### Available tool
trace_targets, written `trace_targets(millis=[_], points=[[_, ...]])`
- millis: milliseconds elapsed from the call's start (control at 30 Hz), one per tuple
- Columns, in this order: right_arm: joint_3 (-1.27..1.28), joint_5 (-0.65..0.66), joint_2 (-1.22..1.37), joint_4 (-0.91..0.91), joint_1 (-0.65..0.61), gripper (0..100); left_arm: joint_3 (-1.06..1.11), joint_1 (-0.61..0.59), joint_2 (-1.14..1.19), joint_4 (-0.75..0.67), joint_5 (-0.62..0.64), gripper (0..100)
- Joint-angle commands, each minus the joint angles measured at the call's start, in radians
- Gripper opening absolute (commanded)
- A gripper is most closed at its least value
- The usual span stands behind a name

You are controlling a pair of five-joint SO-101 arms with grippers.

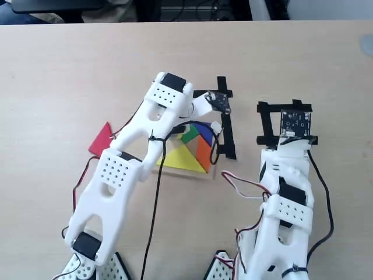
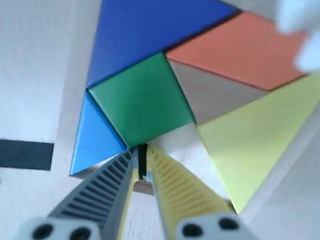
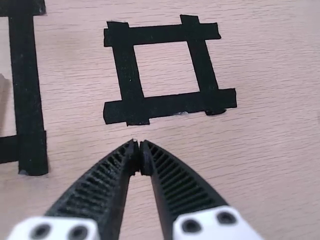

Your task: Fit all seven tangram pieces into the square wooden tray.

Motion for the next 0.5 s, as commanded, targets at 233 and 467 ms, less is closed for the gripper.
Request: trace_targets(millis=[233,467], points=[[-0.008,0.003,-0.021,-0.02,-0.017,1.2,-0.03,0.004,-0.026,0.132,0.003,3],[-0.008,0.003,-0.021,-0.021,-0.017,1.2,-0.001,-0.053,-0.095,0.138,0.009,3]])
